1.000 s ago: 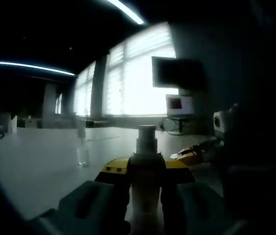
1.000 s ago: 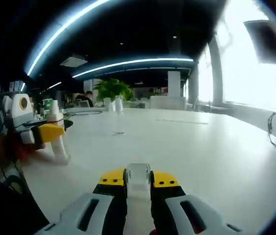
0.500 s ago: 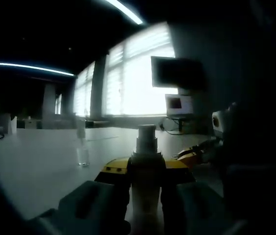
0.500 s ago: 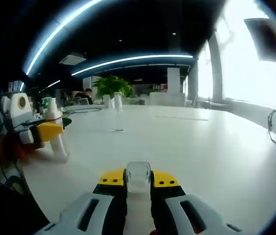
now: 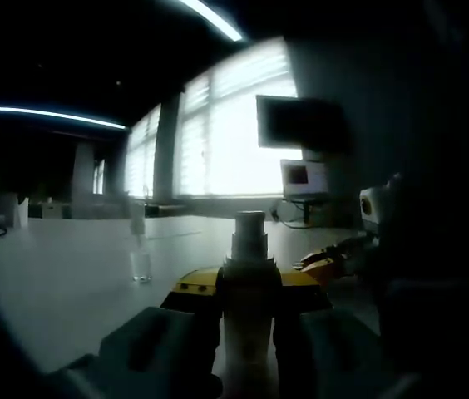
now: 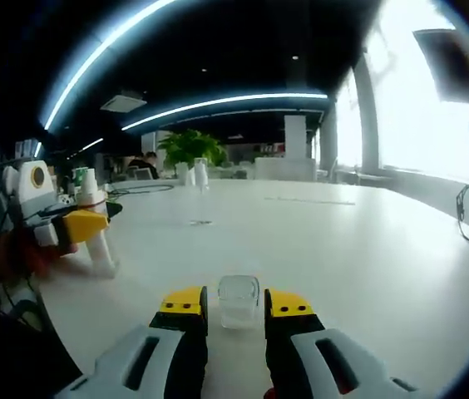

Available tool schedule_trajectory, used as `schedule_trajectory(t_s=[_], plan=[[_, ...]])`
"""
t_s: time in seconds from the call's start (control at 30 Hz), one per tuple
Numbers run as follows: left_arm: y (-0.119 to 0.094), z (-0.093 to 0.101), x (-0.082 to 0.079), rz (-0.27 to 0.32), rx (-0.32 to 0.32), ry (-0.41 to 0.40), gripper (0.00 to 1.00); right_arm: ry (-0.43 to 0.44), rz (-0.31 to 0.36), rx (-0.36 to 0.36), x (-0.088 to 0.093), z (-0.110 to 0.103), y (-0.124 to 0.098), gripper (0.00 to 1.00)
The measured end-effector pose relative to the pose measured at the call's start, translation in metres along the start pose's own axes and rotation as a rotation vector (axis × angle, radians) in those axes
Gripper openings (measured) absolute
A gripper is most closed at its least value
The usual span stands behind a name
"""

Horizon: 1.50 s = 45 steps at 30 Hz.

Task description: Clamp pump bottle remove cover press pump head put on cover

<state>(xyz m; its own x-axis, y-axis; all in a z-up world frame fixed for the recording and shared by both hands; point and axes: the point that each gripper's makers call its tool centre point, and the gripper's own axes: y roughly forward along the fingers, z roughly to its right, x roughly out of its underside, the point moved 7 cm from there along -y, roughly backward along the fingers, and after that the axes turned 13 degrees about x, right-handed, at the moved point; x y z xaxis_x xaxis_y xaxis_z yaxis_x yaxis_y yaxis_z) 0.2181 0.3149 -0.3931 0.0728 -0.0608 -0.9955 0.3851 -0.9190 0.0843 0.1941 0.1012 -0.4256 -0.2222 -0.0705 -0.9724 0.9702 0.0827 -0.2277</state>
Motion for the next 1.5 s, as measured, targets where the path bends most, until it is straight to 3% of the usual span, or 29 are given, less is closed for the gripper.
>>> schedule_trajectory(t_s=[0.33,0.53,0.93,1.5], plan=[[0.0,0.0,0.0,-0.001,-0.001,0.002,0.14,0.001,0.008,0.003,0.0,0.001,-0.001,0.24],[0.0,0.0,0.0,-0.001,-0.001,0.001,0.14,0.081,0.021,-0.018,-0.004,0.005,-0.003,0.24],[0.0,-0.001,0.0,-0.001,-0.005,-0.013,0.14,0.055,0.062,-0.026,-0.012,-0.002,-0.007,0.24],[-0.001,-0.003,0.001,0.0,-0.008,-0.03,0.14,0.057,0.19,-0.071,-0.038,-0.01,-0.019,0.24]])
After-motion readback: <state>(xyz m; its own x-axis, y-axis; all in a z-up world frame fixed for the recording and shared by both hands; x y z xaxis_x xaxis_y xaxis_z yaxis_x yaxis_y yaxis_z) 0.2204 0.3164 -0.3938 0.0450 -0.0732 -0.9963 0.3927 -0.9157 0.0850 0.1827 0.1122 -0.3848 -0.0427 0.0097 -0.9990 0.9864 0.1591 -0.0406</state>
